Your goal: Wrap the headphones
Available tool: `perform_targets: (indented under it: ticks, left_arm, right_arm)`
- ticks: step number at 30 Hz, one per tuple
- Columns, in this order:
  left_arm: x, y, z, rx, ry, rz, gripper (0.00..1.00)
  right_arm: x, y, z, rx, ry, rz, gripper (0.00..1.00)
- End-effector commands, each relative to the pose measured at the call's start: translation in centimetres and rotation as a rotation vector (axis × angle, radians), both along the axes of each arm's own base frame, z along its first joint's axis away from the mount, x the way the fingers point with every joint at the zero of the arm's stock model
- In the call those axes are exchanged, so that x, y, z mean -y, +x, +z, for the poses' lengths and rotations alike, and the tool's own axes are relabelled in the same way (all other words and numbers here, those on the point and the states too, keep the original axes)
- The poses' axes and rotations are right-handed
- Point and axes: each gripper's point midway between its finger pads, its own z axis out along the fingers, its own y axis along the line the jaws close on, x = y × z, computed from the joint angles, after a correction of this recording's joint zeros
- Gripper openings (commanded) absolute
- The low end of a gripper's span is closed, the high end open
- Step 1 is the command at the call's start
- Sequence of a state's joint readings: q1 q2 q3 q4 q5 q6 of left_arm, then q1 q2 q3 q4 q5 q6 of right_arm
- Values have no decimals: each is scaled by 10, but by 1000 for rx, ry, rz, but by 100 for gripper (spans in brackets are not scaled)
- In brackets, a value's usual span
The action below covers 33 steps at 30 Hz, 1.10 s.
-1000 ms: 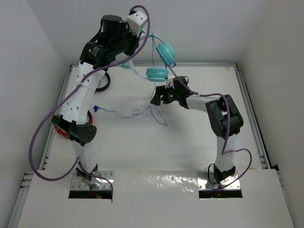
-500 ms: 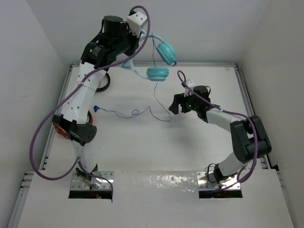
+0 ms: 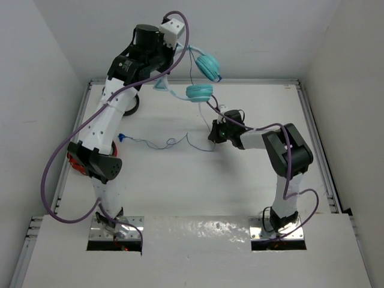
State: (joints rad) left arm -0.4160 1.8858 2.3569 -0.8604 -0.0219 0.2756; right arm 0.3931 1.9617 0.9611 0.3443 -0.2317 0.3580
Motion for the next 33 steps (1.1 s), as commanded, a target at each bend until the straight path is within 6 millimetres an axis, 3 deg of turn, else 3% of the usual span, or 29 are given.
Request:
perform_targets:
  ticks: [1, 3, 5, 6, 7, 10, 13, 14, 15, 17, 18, 19, 20, 21, 22, 23, 24, 25, 26, 28, 29, 30, 32, 33]
  left_arm:
    - [-28, 21, 29, 85, -134, 146, 0]
    - [-50, 41, 13, 24, -256, 264, 0]
    - [-54, 52, 8, -71, -489, 308, 0]
    - [-69, 60, 5, -96, -550, 327, 0]
    - [-67, 66, -3, -126, -583, 329, 0]
    - [-74, 80, -4, -77, -571, 361, 0]
    - [-97, 102, -13, 10, -492, 454, 0]
    - [-109, 111, -9, 82, -439, 489, 0]
    - [-114, 120, -24, 87, -395, 518, 0]
    - [-129, 133, -26, 164, -323, 577, 0]
    - [-127, 141, -39, 161, -288, 570, 0]
    - [-130, 146, -37, 213, -209, 575, 0]
    - [-111, 148, -46, 223, -145, 530, 0]
    - [-99, 148, -81, 182, -35, 485, 0]
    - [-104, 148, -86, 248, 132, 498, 0]
    - [-87, 141, -105, 250, 217, 477, 0]
    - [-89, 133, -114, 249, 276, 475, 0]
    - [-88, 126, -146, 219, 343, 429, 0]
    - [-91, 119, -144, 220, 346, 410, 0]
    - [-85, 108, -165, 147, 376, 305, 0]
    - [-80, 104, -167, 115, 382, 260, 0]
    - [-65, 90, -185, 20, 383, 136, 0]
    - [-42, 78, -173, -11, 359, 26, 0]
    - [-31, 62, -183, -86, 371, -55, 0]
  right_arm:
    - [2, -24, 2, -37, 12, -4, 0]
    - [-15, -44, 12, -9, 30, 58, 0]
    - [-30, -63, 30, 33, 50, 121, 0]
    - [-37, -71, 35, 40, 62, 148, 0]
    - [-47, -80, 47, 66, 82, 182, 0]
    - [-69, -96, 68, 89, 122, 262, 0]
    - [-97, -114, 89, 90, 115, 414, 0]
    - [-100, -117, 92, 101, 96, 451, 0]
    - [-104, -120, 97, 101, 95, 469, 0]
    - [-109, -121, 114, 125, 110, 505, 0]
    - [-113, -121, 125, 127, 113, 522, 0]
    - [-115, -122, 133, 130, 115, 542, 0]
    - [-116, -121, 138, 149, 96, 562, 0]
    - [-116, -120, 147, 139, 82, 563, 0]
    - [-115, -117, 151, 145, 75, 555, 0]
    - [-108, -107, 154, 172, 34, 511, 0]
    - [-97, -98, 164, 203, 21, 467, 0]
    - [-88, -89, 169, 221, 2, 422, 0]
    - [-64, -73, 168, 218, -45, 332, 0]
    - [-35, -56, 186, 248, -78, 231, 0]
    - [-6, -42, 198, 267, -105, 142, 0]
    - [7, -35, 204, 285, -120, 102, 0]
    - [44, -15, 218, 331, -189, -5, 0]
    - [55, -8, 224, 344, -209, -38, 0]
